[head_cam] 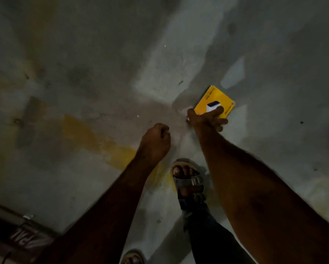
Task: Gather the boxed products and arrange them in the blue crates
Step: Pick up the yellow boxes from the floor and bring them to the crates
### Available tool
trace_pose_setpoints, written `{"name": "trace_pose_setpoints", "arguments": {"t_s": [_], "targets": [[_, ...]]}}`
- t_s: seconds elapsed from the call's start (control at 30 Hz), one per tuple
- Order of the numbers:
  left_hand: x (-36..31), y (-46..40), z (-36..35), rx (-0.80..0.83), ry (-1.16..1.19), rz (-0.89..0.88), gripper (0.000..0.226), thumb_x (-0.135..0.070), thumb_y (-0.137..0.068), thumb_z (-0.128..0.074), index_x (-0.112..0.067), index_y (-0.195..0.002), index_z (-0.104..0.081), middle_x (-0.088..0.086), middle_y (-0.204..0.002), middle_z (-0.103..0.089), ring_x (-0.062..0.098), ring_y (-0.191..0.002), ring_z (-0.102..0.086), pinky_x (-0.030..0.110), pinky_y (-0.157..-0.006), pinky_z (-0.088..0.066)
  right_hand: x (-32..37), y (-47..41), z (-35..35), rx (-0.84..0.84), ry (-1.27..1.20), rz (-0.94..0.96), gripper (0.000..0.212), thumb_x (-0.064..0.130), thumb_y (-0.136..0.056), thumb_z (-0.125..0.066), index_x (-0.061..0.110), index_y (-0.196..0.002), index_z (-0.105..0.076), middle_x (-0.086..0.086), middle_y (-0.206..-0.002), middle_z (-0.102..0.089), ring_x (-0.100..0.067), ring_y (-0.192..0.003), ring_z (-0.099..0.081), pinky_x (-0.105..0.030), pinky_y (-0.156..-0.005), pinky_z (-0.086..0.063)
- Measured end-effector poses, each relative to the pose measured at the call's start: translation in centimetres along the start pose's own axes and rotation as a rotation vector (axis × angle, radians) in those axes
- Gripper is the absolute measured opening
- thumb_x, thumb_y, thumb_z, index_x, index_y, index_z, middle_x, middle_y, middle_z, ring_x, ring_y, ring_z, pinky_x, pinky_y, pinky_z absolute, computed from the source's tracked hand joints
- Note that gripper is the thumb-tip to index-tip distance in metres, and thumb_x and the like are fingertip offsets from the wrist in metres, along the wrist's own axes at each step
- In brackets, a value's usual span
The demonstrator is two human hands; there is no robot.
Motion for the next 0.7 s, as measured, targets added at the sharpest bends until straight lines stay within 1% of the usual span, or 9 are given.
{"name": "trace_pose_setpoints", "arguments": {"t_s": [0.07, 0.1, 0.2, 0.3, 0.43, 0.57, 0.6, 0.7], "targets": [[-0.1, 2.1, 1.7, -0.024, 0.036, 0.034, 0.031, -0.015, -0.099, -0.046, -0.009, -0.128, -0.057, 0.01, -0.131, -0.059, 0.024, -0.12, -0.054, 0.023, -0.093, -0.039, 0.8, 1.6, 2.3, 0.023, 0.016, 0.045, 0.103, 0.05, -0.065, -0.076, 0.021, -0.144, -0.017, -0.019, -0.141, -0.019, -0.043, -0.12, -0.036, -0.052, -0.091, -0.043], [-0.4, 3.5, 2.6, -0.03, 0.057, 0.044, 0.032, -0.015, -0.099, -0.046, -0.009, -0.128, -0.057, 0.009, -0.131, -0.059, 0.024, -0.12, -0.054, 0.022, -0.092, -0.038, 1.4, 3.1, 3.8, 0.04, 0.031, 0.101, 0.103, 0.048, -0.065, -0.077, 0.022, -0.144, -0.018, -0.019, -0.141, -0.019, -0.043, -0.121, -0.035, -0.053, -0.092, -0.044], [-1.5, 8.7, 6.1, -0.082, 0.144, 0.056, 0.03, -0.012, -0.098, -0.048, -0.007, -0.125, -0.059, 0.011, -0.128, -0.061, 0.025, -0.118, -0.056, 0.021, -0.088, -0.038, 4.3, 9.9, 9.2, 0.086, 0.1, 0.349, 0.101, 0.046, -0.062, -0.079, 0.021, -0.143, -0.024, -0.016, -0.138, -0.025, -0.042, -0.121, -0.036, -0.054, -0.09, -0.044], [-3.4, 16.5, 10.5, -0.144, 0.233, 0.077, 0.028, -0.011, -0.096, -0.051, -0.007, -0.122, -0.06, 0.012, -0.123, -0.063, 0.027, -0.114, -0.058, 0.025, -0.089, -0.041, 6.7, 18.0, 16.3, 0.092, 0.145, 0.545, 0.099, 0.049, -0.06, -0.078, 0.02, -0.141, -0.028, -0.013, -0.136, -0.029, -0.041, -0.122, -0.038, -0.054, -0.089, -0.045], [-7.5, 28.2, 18.6, -0.234, 0.275, -0.01, 0.031, -0.013, -0.098, -0.051, -0.005, -0.127, -0.058, 0.011, -0.127, -0.061, 0.024, -0.118, -0.057, 0.023, -0.094, -0.039, 10.2, 29.6, 25.6, 0.104, 0.122, 0.805, 0.101, 0.048, -0.058, -0.079, 0.02, -0.141, -0.029, -0.009, -0.137, -0.029, -0.035, -0.125, -0.036, -0.053, -0.089, -0.045], [-8.5, 38.7, 25.4, -0.378, 0.304, -0.091, 0.033, -0.015, -0.099, -0.049, -0.005, -0.13, -0.056, 0.009, -0.13, -0.059, 0.018, -0.119, -0.054, 0.013, -0.089, -0.034, 12.5, 40.7, 32.1, 0.099, 0.119, 0.986, 0.097, 0.055, -0.057, -0.073, 0.022, -0.138, -0.031, -0.009, -0.139, -0.03, -0.035, -0.125, -0.037, -0.054, -0.092, -0.045], [-8.2, 41.2, 26.5, -0.41, 0.32, -0.109, 0.033, -0.015, -0.099, -0.049, -0.005, -0.13, -0.056, 0.009, -0.13, -0.059, 0.019, -0.119, -0.055, 0.013, -0.089, -0.034, 12.7, 43.3, 33.4, 0.088, 0.119, 1.04, 0.096, 0.059, -0.057, -0.069, 0.022, -0.137, -0.032, -0.009, -0.139, -0.031, -0.035, -0.126, -0.038, -0.054, -0.092, -0.044], [-5.0, 48.9, 28.7, -0.534, 0.45, -0.121, 0.029, -0.016, -0.1, -0.048, -0.009, -0.127, -0.057, 0.009, -0.127, -0.061, 0.021, -0.118, -0.056, 0.025, -0.095, -0.041, 11.4, 50.7, 36.8, 0.023, 0.145, 1.197, 0.095, 0.067, -0.056, -0.057, 0.022, -0.137, -0.035, -0.01, -0.138, -0.035, -0.034, -0.124, -0.04, -0.052, -0.092, -0.042]]}}
Point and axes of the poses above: each hand's wrist, its own y-axis away from the middle knuckle, its own z-axis out of the back of the hand, x = y × z, the point moved 8 cm from there along -y, towards the middle knuckle
